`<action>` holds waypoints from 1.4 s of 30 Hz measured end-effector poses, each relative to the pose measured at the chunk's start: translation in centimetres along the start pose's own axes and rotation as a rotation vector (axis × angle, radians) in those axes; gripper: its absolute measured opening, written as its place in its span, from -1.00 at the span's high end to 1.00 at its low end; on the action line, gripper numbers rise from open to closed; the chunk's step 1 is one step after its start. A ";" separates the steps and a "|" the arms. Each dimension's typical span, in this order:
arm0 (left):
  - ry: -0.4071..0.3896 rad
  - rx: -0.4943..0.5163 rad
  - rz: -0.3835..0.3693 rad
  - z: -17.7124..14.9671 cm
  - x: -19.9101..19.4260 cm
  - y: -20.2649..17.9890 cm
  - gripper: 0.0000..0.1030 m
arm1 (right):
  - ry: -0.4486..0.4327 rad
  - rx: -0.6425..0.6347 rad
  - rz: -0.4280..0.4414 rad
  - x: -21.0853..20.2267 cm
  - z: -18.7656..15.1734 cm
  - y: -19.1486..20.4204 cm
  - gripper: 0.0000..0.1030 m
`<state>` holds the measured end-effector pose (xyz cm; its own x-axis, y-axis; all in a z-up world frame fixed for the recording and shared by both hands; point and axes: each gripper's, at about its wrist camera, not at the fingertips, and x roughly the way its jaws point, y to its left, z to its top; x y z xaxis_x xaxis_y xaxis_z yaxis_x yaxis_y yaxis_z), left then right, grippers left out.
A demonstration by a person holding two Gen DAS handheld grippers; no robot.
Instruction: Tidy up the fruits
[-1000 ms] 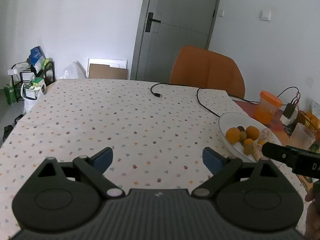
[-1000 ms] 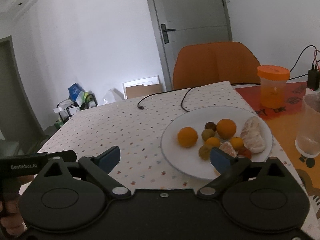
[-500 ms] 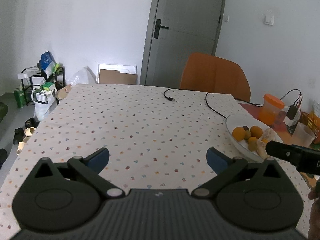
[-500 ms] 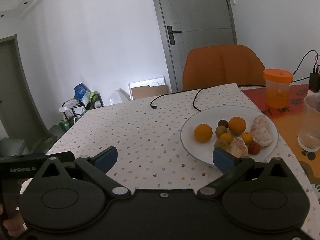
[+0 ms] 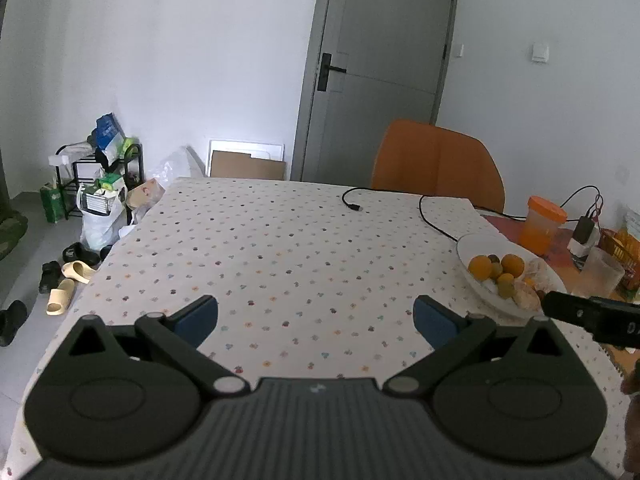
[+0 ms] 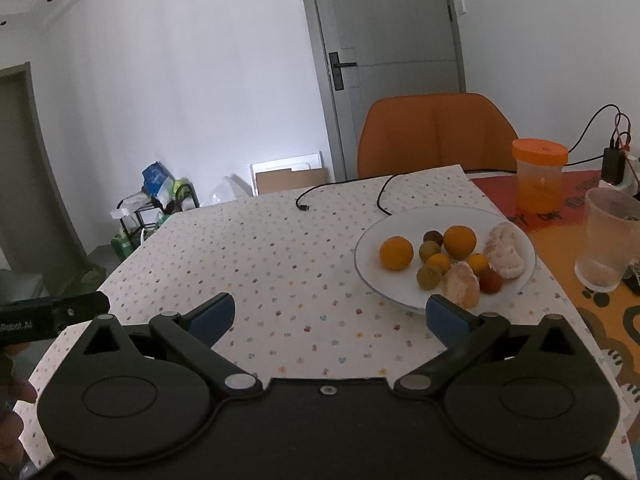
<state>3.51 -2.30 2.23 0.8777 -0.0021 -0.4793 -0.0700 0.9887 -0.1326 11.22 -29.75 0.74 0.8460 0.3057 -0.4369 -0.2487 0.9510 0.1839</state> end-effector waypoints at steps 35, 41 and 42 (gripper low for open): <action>-0.014 0.019 0.005 -1.8 -3.2 1.5 -1.00 | 0.009 -0.026 -0.041 -2.6 -2.4 -0.1 -1.00; -0.008 0.032 0.005 -2.0 -3.1 1.1 -1.00 | 0.013 -0.031 -0.035 -2.5 -2.6 -0.1 -1.00; -0.008 0.033 0.004 -2.0 -3.1 1.0 -1.00 | 0.014 -0.032 -0.035 -2.5 -2.6 0.0 -1.00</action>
<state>-0.26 -1.57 1.83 0.8810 0.0028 -0.4732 -0.0581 0.9931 -0.1023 7.87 -30.44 -0.51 0.8478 0.2728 -0.4548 -0.2341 0.9620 0.1406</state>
